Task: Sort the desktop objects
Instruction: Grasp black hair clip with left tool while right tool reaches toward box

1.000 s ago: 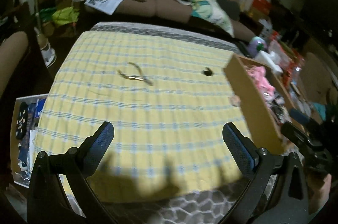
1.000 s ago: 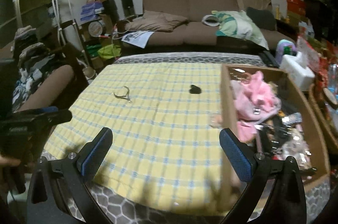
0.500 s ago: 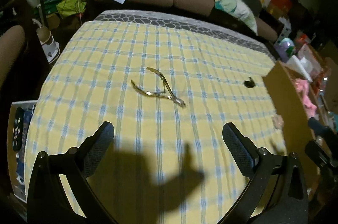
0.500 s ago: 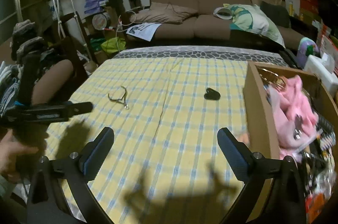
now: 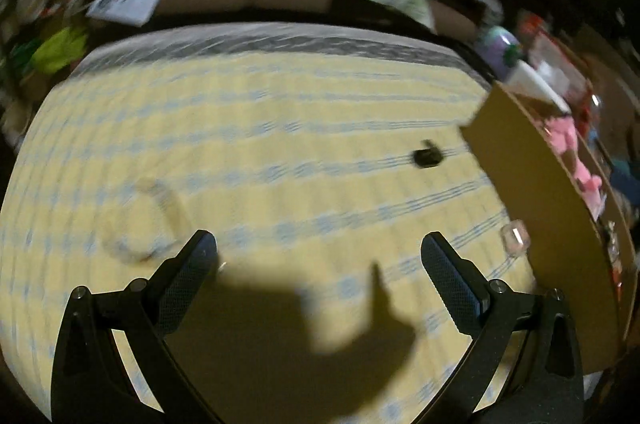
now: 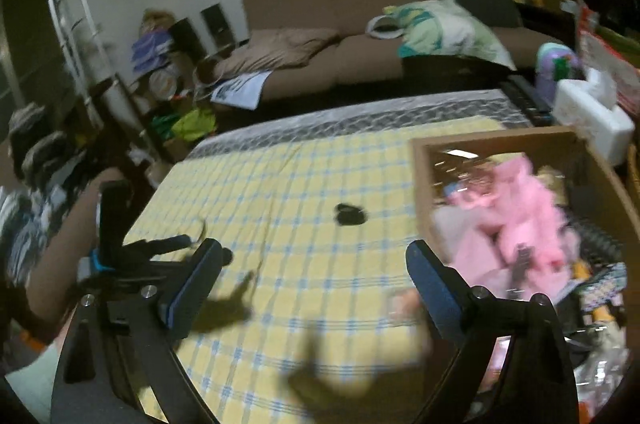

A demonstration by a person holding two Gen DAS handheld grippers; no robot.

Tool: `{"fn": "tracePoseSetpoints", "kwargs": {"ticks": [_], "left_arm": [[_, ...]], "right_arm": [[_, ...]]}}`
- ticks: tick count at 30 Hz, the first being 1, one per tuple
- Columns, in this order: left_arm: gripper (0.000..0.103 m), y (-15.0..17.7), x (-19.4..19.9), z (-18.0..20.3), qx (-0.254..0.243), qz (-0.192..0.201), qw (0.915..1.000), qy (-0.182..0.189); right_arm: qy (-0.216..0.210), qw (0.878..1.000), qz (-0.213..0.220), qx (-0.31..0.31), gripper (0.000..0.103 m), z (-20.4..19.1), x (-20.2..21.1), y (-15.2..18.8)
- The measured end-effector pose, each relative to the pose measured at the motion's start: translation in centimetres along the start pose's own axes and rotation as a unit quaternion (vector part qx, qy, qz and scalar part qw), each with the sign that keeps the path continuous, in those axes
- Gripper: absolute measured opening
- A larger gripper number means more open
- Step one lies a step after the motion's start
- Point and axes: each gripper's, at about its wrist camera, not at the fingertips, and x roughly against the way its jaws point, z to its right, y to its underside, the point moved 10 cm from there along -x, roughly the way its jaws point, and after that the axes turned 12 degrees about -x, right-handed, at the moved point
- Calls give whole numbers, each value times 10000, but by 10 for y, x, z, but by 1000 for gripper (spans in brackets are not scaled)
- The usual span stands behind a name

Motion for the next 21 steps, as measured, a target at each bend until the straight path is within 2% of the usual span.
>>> {"fn": "tracePoseSetpoints", "kwargs": {"ticks": [4, 8, 10, 13, 15, 17, 18, 21], "left_arm": [[103, -35, -34, 44, -803, -37, 9968, 47], [102, -62, -65, 76, -1128, -55, 9933, 241], [99, -69, -76, 85, -1268, -82, 9917, 191], [86, -75, -91, 95, -1303, -136, 9911, 245], [69, -75, -101, 101, -1254, -223, 9914, 299], [42, -71, -108, 101, -1218, -313, 9917, 271], [35, -69, -111, 102, -1220, -343, 9916, 274], [35, -66, -107, 101, -1234, -240, 9917, 263]], "right_arm": [[91, 9996, 32, -267, 93, 18, 12, -5], [105, 9991, -9, -411, 93, 30, 17, -7], [128, 9991, -5, -410, 93, 35, 19, -8], [146, 9990, -3, -433, 93, 44, 22, -9], [145, 9988, 3, -477, 93, 49, 24, -11], [139, 9986, 18, -508, 93, 52, 25, -13], [133, 9986, 15, -513, 93, 53, 25, -14], [103, 9986, -13, -517, 93, 53, 26, -14]]}}
